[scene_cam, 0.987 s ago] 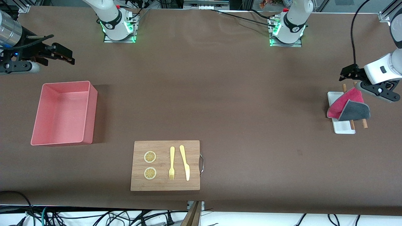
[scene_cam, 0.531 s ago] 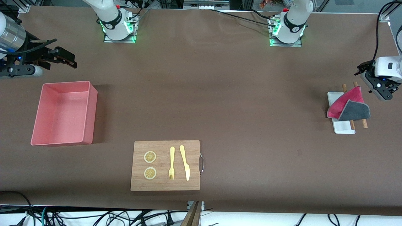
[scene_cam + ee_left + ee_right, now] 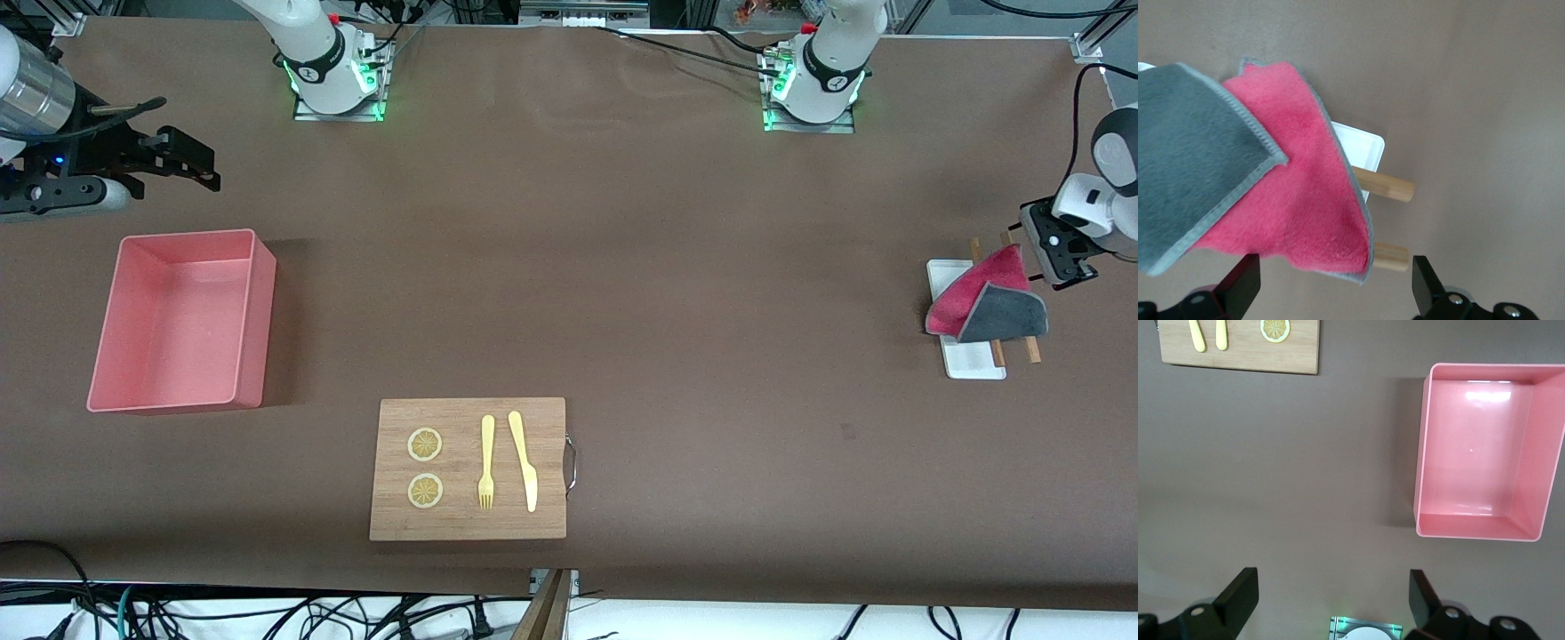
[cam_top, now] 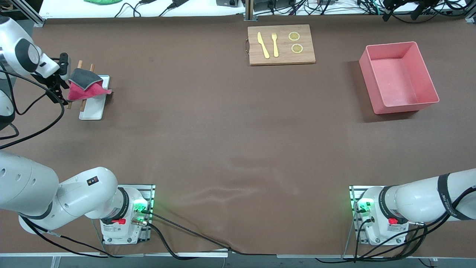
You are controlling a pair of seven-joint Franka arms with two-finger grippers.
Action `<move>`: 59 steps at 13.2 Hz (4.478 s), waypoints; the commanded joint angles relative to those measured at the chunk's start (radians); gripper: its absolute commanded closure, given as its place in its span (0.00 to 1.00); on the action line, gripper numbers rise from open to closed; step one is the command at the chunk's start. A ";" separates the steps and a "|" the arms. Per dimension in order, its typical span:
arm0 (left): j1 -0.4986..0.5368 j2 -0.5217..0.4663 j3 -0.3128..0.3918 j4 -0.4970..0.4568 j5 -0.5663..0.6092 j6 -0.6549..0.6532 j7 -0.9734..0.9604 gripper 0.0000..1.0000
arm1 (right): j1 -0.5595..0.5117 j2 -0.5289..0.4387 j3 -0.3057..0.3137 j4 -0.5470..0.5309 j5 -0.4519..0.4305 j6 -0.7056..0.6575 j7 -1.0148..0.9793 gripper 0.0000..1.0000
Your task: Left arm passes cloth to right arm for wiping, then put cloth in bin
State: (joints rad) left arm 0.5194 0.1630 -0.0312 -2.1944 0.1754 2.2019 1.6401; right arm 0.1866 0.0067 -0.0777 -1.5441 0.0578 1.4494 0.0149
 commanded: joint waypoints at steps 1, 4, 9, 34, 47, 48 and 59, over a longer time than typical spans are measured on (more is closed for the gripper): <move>0.001 -0.046 -0.009 -0.034 0.019 0.002 0.038 0.00 | 0.001 -0.033 0.003 0.015 0.000 -0.006 -0.026 0.00; 0.001 -0.045 -0.007 -0.036 0.019 0.004 0.058 0.48 | 0.001 -0.033 0.003 0.001 0.005 0.005 -0.071 0.00; -0.001 -0.043 0.007 -0.034 0.019 0.004 0.082 0.88 | -0.003 -0.010 0.001 -0.092 0.072 0.115 -0.318 0.00; -0.094 -0.051 -0.055 0.269 0.013 -0.263 0.034 1.00 | -0.110 0.277 -0.008 -0.246 0.755 0.124 -1.677 0.00; -0.588 0.044 -0.119 0.613 -0.398 -0.548 -1.045 1.00 | -0.087 0.345 0.070 -0.405 1.157 0.131 -2.027 0.00; -0.634 0.062 -0.121 0.639 -0.434 -0.548 -1.165 1.00 | -0.082 0.343 0.076 -0.428 1.201 0.152 -2.053 0.00; -1.039 0.291 -0.119 1.015 -0.586 -0.403 -2.116 1.00 | 0.099 0.365 0.121 -0.436 1.608 0.370 -2.136 0.00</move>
State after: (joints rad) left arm -0.4608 0.3861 -0.1648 -1.2767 -0.3947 1.7589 -0.3475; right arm 0.2543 0.3742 0.0429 -1.9614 1.5681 1.7827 -2.0880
